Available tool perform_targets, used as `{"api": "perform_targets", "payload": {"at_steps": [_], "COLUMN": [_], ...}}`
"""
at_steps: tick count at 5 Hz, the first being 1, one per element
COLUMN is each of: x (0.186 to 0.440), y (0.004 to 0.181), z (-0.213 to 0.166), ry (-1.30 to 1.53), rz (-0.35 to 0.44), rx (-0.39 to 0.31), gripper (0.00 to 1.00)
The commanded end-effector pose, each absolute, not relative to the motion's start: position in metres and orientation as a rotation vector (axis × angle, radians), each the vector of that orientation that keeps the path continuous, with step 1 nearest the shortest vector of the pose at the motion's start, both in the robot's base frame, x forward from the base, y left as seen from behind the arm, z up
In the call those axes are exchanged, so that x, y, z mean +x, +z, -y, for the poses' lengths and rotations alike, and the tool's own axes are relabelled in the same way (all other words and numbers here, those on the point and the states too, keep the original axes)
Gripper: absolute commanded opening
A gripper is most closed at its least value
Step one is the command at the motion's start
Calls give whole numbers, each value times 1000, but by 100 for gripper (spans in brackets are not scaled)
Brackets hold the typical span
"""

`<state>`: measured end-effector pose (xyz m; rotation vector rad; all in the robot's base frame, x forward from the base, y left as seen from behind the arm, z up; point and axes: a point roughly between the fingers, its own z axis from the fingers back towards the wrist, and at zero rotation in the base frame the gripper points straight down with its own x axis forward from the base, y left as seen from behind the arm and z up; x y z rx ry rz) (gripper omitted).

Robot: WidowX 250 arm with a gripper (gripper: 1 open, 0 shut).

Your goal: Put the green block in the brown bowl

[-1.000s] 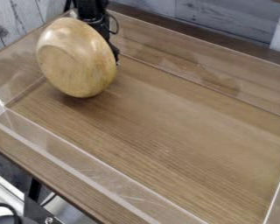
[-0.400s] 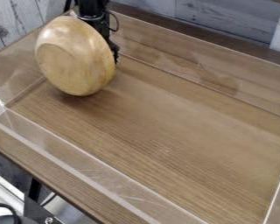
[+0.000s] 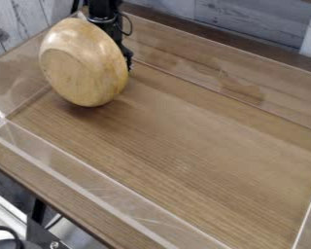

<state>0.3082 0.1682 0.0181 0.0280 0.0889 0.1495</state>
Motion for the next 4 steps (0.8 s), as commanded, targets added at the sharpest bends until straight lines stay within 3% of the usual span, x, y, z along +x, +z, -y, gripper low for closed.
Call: {"api": "perform_targets", "payload": {"at_steps": [1, 4], "x": [305, 307], "y": [16, 18], "z": [-165, -160], "ry": [139, 120], "rz": [-116, -143], "rx": [28, 34], "gripper": [0, 0]}}
